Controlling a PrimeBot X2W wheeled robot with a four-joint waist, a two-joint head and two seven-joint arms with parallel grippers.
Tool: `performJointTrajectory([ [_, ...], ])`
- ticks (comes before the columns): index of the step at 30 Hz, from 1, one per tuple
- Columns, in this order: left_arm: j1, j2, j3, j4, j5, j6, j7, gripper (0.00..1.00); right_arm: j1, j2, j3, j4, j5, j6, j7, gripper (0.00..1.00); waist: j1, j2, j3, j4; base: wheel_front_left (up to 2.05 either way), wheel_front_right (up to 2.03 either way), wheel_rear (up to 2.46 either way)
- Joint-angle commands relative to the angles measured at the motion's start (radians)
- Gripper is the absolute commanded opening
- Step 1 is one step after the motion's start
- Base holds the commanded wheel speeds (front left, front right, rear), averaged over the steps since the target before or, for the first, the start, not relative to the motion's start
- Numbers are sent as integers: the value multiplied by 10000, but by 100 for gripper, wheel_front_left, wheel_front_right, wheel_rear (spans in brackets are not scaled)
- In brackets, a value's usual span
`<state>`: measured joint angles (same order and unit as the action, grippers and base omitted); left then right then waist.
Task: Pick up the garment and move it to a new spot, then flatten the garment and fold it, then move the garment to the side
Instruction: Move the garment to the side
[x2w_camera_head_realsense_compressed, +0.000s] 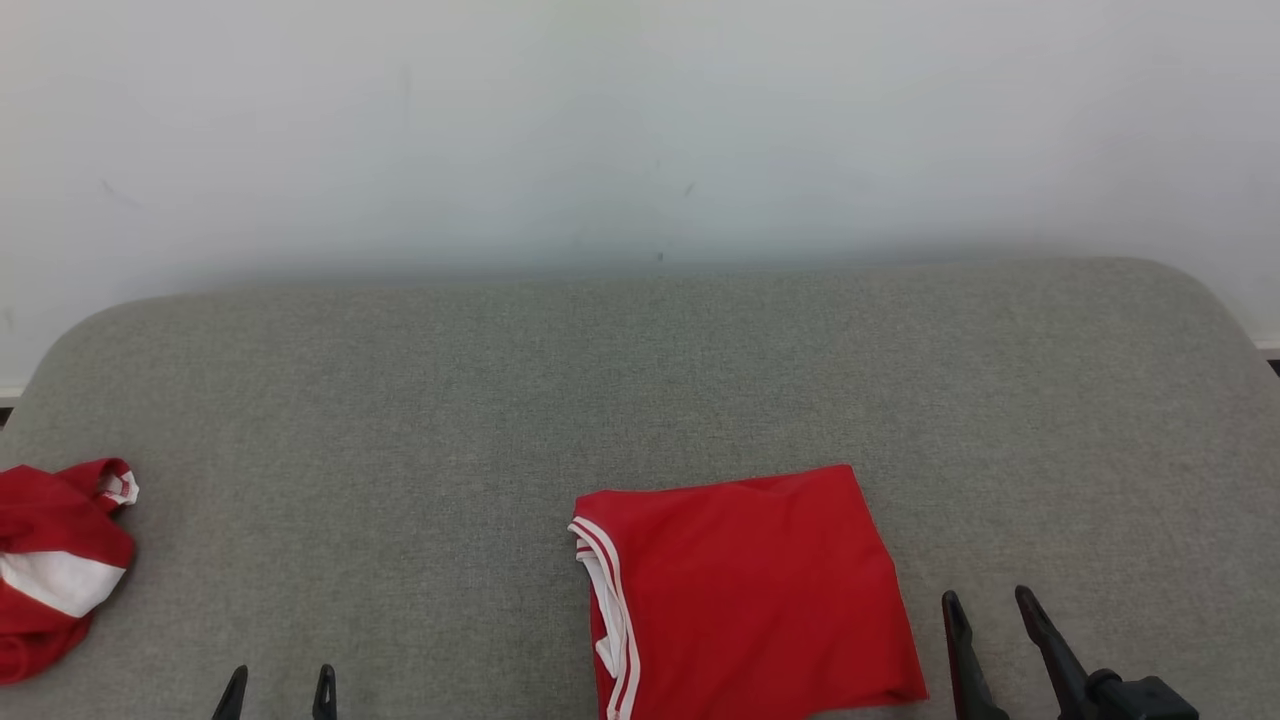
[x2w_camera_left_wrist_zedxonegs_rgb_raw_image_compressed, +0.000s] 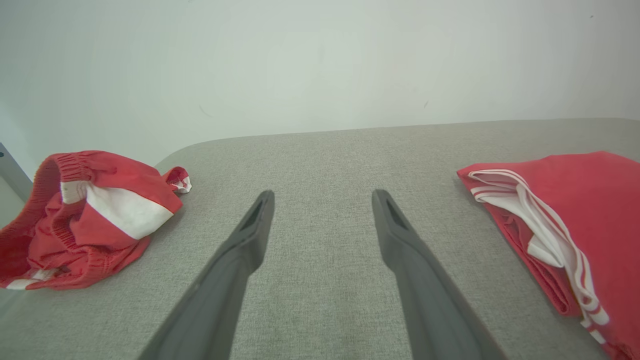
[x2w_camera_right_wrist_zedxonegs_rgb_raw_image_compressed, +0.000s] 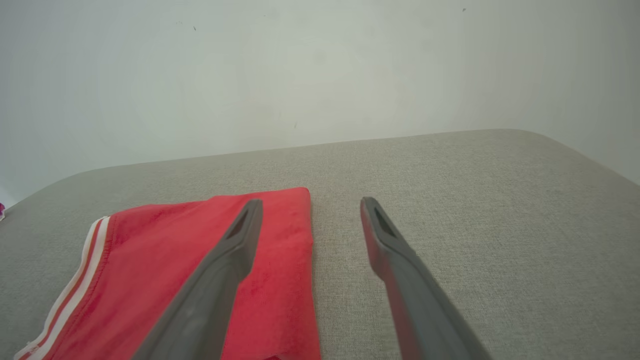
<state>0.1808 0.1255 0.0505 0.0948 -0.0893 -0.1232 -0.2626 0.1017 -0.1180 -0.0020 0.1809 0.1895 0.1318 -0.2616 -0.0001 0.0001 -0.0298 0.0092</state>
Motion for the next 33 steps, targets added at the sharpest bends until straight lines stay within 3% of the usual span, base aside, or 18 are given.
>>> performJointTrajectory([
  [1,-57,-21,12,26,93,12,-31,100,-29,-38,-32,15,20,-26,-44,100,1,-1,-4,19,0,0,0],
  [9,-212,-34,7,128,191,58,-31,100,-919,-508,304,453,174,-26,-40,100,1,-1,35,251,0,0,0],
  [13,-284,-54,-32,132,217,69,-31,100,-1759,-775,528,1130,232,-26,476,100,1,-1,130,368,0,0,0],
  [21,-818,-141,-308,204,183,24,-31,100,-3254,-955,768,3432,319,-26,1488,100,1,-1,696,815,0,0,0],
  [30,-1124,-98,-236,241,150,7,-31,100,-4070,-838,1370,5756,499,-26,1534,100,1,-1,1120,940,0,0,0],
  [31,-1150,-88,-227,248,147,4,-31,100,-4086,-776,1480,5960,602,-26,1552,92,1,-1,1130,951,0,0,0],
  [32,-1173,-86,-206,248,145,4,-31,100,-4116,-738,1557,6120,681,-26,1524,52,1,-1,1134,954,0,0,0],
  [33,-1191,-93,-189,247,141,4,-31,100,-4156,-739,1647,6245,752,-26,1446,0,1,-1,1135,952,0,0,0],
])
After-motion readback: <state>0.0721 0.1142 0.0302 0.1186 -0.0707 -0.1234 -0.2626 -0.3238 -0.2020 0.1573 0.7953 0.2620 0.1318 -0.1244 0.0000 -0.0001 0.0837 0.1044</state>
